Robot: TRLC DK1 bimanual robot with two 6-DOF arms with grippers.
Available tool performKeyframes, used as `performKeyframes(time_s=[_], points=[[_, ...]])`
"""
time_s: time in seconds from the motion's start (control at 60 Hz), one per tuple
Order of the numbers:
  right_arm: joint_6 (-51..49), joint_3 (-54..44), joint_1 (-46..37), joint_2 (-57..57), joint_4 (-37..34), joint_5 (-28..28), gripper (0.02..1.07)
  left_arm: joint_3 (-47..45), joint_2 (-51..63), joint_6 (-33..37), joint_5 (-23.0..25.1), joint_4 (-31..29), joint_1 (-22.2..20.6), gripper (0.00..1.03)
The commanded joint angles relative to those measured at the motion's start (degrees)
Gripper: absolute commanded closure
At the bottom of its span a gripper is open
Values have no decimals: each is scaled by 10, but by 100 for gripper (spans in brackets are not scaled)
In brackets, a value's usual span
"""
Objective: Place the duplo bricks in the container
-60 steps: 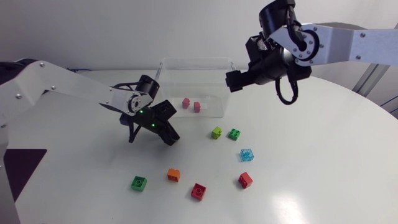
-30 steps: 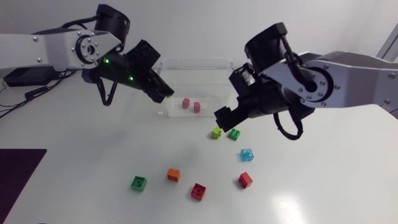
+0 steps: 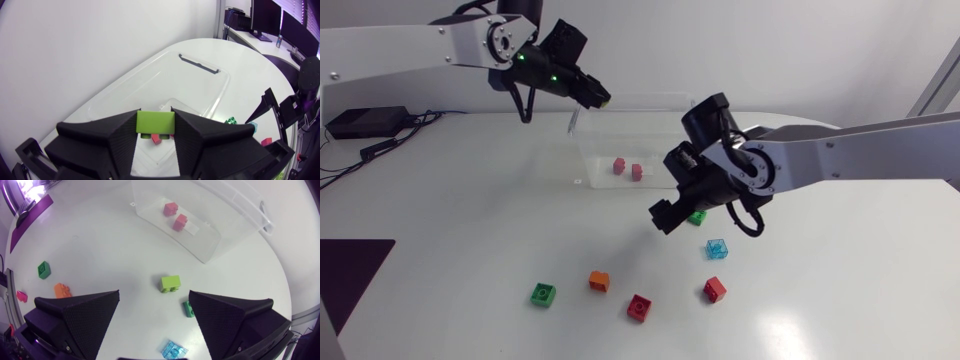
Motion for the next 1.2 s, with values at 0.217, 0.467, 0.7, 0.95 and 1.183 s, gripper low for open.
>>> performKeyframes(time_s=[0.217, 0.467, 0.7, 0.95, 1.183], points=[[-34, 3, -27, 88, 49, -15, 7, 124, 104, -23, 6, -14, 7, 71], [-48, 29, -32, 144, 81, -20, 7, 232, 173, -21, 6, -68, 9, 54], [-52, 55, -32, 176, 92, -16, 7, 240, 172, -15, 5, -74, 5, 27], [-56, 71, -35, 206, 94, -16, 12, 231, 140, -10, 6, -100, 8, 21], [-58, 48, -27, 192, 118, -14, 66, 105, 1, 9, 7, -108, 23, 22]])
